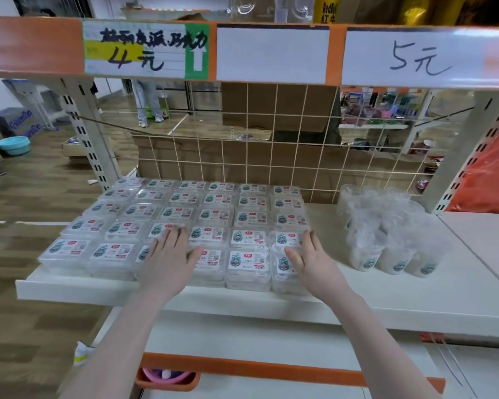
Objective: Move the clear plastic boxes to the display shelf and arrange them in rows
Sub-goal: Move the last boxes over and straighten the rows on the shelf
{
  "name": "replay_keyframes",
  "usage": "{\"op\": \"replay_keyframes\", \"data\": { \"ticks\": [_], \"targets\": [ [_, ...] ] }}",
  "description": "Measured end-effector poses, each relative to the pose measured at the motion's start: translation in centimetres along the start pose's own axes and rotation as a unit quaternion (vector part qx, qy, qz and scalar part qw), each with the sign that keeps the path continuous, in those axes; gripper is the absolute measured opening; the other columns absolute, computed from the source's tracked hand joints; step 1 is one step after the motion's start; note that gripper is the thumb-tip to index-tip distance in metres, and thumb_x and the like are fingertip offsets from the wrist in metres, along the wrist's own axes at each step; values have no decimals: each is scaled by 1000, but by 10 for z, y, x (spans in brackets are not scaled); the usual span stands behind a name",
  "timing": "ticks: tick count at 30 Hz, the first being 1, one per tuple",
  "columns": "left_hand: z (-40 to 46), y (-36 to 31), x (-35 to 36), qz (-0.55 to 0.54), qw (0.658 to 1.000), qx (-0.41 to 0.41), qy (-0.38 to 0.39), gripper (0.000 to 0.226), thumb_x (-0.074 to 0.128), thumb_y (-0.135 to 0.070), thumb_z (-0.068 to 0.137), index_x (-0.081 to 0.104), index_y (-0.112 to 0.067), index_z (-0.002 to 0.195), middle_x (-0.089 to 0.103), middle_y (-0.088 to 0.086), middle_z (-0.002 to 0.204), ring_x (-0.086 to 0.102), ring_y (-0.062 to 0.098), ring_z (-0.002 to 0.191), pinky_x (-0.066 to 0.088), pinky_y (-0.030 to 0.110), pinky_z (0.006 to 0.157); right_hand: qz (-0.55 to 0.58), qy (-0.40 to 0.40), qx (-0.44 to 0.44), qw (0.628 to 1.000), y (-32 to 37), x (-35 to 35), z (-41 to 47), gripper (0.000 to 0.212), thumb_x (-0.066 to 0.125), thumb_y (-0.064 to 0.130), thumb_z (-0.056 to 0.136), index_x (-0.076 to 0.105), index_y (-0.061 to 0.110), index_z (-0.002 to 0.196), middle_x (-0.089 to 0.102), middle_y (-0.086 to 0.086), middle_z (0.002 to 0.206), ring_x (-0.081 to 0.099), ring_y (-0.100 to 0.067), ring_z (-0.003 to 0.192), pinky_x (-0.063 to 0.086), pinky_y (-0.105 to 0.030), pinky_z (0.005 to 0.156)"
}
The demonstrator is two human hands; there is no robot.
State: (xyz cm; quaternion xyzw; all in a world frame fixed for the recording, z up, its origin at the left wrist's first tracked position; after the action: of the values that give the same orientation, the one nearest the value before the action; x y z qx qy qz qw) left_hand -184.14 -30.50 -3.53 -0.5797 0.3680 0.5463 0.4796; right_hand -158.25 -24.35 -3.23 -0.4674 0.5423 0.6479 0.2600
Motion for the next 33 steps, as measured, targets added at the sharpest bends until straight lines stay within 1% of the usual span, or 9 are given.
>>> {"op": "replay_keyframes", "data": {
  "ticks": [9,15,18,22,23,26,29,31,33],
  "targets": [
    [6,8,-2,-39,999,7,-26,52,23,-40,100,27,-13,144,24,6,153,18,21,142,15,36,116,-18,-23,22,999,5,-12,11,64,28,43,100,9,4,148,15,-15,155,23,-29,139,26,-34,106],
    [13,15,-8,-20,1000,-9,-18,54,20,-41,101,24,-13,146,20,5,155,13,20,144,9,33,116,-56,24,25,998,21,-18,28,47,23,28,103,26,6,144,15,-20,153,21,-33,139,29,-44,109],
    [13,16,-5,-24,999,-19,-31,55,21,-43,100,25,-14,147,20,5,156,15,21,144,10,34,116,-46,11,56,997,24,-13,30,50,26,30,102,21,6,146,18,-22,151,20,-36,138,26,-46,111],
    [12,16,-4,-22,998,-24,-52,55,23,-43,100,26,-14,147,21,5,156,16,20,144,10,33,116,-51,-38,47,997,19,-3,33,41,27,10,99,31,13,140,23,-30,144,18,-45,136,29,-47,107],
    [11,16,-4,-23,998,-22,-54,55,23,-43,100,25,-14,147,20,4,156,15,19,144,10,32,116,-53,-46,42,997,18,-3,34,42,22,16,99,33,11,139,24,-28,145,18,-43,136,28,-47,108],
    [7,17,-5,-22,998,-11,-60,55,22,-43,100,25,-15,147,20,3,156,15,18,144,9,31,116,-95,-66,15,993,14,-4,34,73,-1,50,93,25,5,145,20,-19,152,15,-31,141,19,-43,115],
    [2,20,-6,-21,997,0,-73,54,23,-42,100,26,-15,147,22,2,155,15,17,144,10,30,116,-135,-77,-37,987,8,2,18,98,-25,59,80,28,6,143,22,-13,152,16,-25,141,15,-34,115],
    [1,21,-5,-22,996,6,-81,54,24,-41,101,27,-14,147,24,2,155,16,17,144,10,29,116,-146,-84,-48,984,8,5,5,92,-18,59,83,27,6,144,23,-11,152,16,-23,142,10,-30,115],
    [0,22,-4,-22,996,7,-86,53,24,-40,101,27,-12,146,25,4,154,17,18,144,11,30,116,-128,-85,-34,987,9,8,-2,69,5,51,97,21,6,146,20,-9,154,13,-21,143,4,-25,115]
  ]
}}
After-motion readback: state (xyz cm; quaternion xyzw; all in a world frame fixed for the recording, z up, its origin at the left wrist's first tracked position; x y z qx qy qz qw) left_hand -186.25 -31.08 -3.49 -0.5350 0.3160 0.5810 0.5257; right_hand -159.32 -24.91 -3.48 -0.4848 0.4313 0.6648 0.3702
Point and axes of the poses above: each hand's wrist, its own z-axis towards the middle knuckle, its own x-axis out of the palm, y = z × x, the point moved 5 cm from there along z, towards the middle knuckle
